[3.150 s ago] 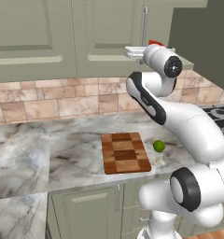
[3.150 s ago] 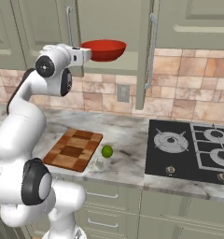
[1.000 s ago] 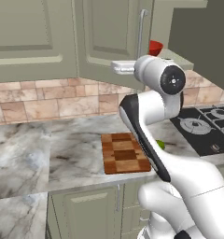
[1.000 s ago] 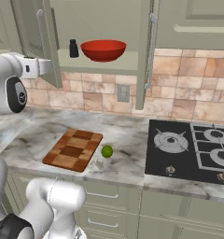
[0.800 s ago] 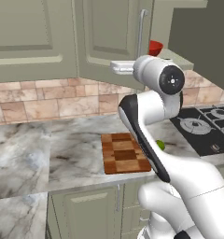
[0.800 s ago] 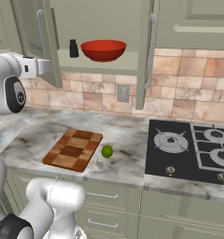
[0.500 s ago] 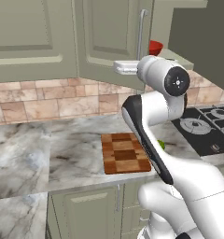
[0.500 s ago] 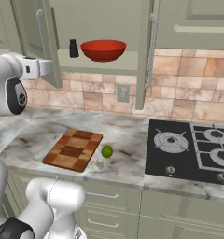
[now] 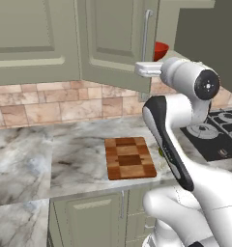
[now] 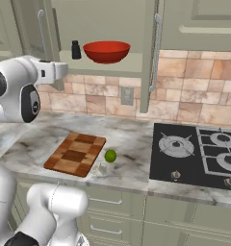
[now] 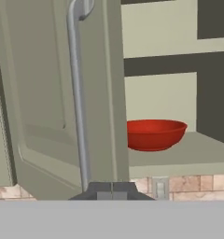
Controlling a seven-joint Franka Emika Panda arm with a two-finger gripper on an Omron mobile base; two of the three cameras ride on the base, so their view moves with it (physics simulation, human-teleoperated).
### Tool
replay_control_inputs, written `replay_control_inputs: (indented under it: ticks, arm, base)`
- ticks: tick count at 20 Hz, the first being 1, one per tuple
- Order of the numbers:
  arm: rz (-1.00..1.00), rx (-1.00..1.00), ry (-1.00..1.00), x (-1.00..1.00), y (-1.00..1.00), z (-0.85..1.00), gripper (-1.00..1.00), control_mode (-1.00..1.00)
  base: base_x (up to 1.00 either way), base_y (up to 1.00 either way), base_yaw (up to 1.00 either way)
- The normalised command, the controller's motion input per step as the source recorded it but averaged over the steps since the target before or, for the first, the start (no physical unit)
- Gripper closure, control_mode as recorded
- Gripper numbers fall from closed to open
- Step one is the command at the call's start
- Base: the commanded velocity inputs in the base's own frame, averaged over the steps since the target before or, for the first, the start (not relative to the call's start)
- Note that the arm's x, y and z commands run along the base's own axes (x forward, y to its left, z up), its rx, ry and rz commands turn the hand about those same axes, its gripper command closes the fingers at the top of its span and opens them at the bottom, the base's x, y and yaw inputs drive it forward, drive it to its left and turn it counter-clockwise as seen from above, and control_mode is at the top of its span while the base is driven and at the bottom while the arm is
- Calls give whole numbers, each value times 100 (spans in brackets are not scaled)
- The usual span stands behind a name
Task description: Open the cabinet. Place the bowl and condiment on the counter. Then place the lime and garlic on the cutting board.
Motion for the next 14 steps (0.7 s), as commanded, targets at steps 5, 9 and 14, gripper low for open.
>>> replay_control_inputs:
  ticks: [5,9,14]
  arm:
    - [2,0,0,-7,-43,6,100,-100]
    - [4,0,0,-3,-45,7,100,-100]
    - [5,0,0,0,-39,2,100,-100]
  base:
    - [0,0,0]
    - [0,0,0]
    - [0,0,0]
